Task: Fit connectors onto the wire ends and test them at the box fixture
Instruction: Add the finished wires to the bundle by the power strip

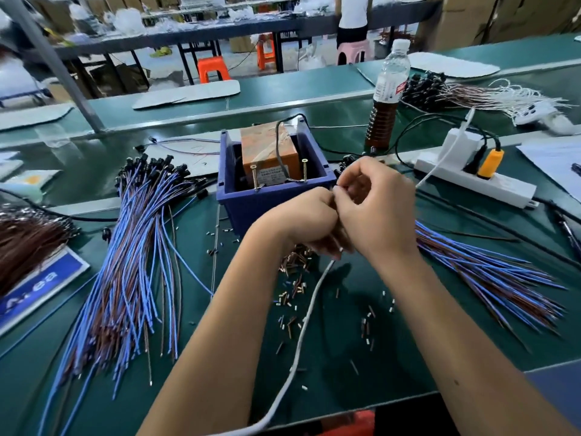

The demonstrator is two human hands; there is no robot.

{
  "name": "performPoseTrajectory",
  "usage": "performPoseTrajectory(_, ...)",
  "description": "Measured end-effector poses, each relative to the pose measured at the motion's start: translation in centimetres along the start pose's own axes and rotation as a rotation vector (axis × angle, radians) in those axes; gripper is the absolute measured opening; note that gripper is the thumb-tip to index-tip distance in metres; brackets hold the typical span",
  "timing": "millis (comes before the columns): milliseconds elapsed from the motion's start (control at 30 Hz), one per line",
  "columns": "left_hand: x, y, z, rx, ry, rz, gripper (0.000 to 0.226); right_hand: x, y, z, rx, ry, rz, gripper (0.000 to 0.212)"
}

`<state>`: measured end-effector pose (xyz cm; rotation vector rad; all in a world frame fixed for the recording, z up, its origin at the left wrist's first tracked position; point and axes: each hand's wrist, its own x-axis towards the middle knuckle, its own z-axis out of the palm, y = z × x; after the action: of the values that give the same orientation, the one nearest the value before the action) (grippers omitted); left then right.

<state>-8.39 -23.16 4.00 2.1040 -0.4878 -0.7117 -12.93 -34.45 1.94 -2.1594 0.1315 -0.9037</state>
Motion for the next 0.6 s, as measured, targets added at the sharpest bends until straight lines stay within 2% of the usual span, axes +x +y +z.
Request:
performPoseTrajectory(133, -4.1, -3.9, -4.3, 0.198, -0.001, -0.153, 0.033, -1.8, -2.8, 3.8, 0.083, -0.271, -0.026, 0.011)
performPoseTrajectory(267, -7.0, -8.2, -8.4, 0.311, 0.125, -0.301, 0.029, -3.3, -5.4, 7.7, 0.054, -0.645, -0.125, 0.002)
performPoseTrajectory(333, -7.2, -10.2, -10.1, 0.348, 0.326, -0.361, 0.024, -3.9, -6.6, 9.7, 0.005, -0.786, -0.143, 0.011)
performPoseTrajectory(433, -6.6, -12.5, -12.1, 0.468, 0.883, -0.422, 0.022, -4.2, -8.5, 12.7, -0.056, -0.859, -0.15, 0.017)
performPoseTrajectory(467, -6.2, -13.1, -12.4, 0.53, 1.012, -0.435, 0.026, -4.3, -9.1, 13.6, -0.069, -0.87, -0.149, 0.021)
performPoseTrajectory(533, -5.5, -14.0, -13.1, 0.654, 1.106, -0.454, 0.028, -4.7, -9.9, 15.2, -0.145, -0.907, -0.171, 0.031)
performPoseTrajectory(600, -4.4, -14.8, -13.8, 0.785, 1.057, -0.454, 0.026, -5.3, -10.5, 16.2, -0.225, -0.918, -0.217, 0.031)
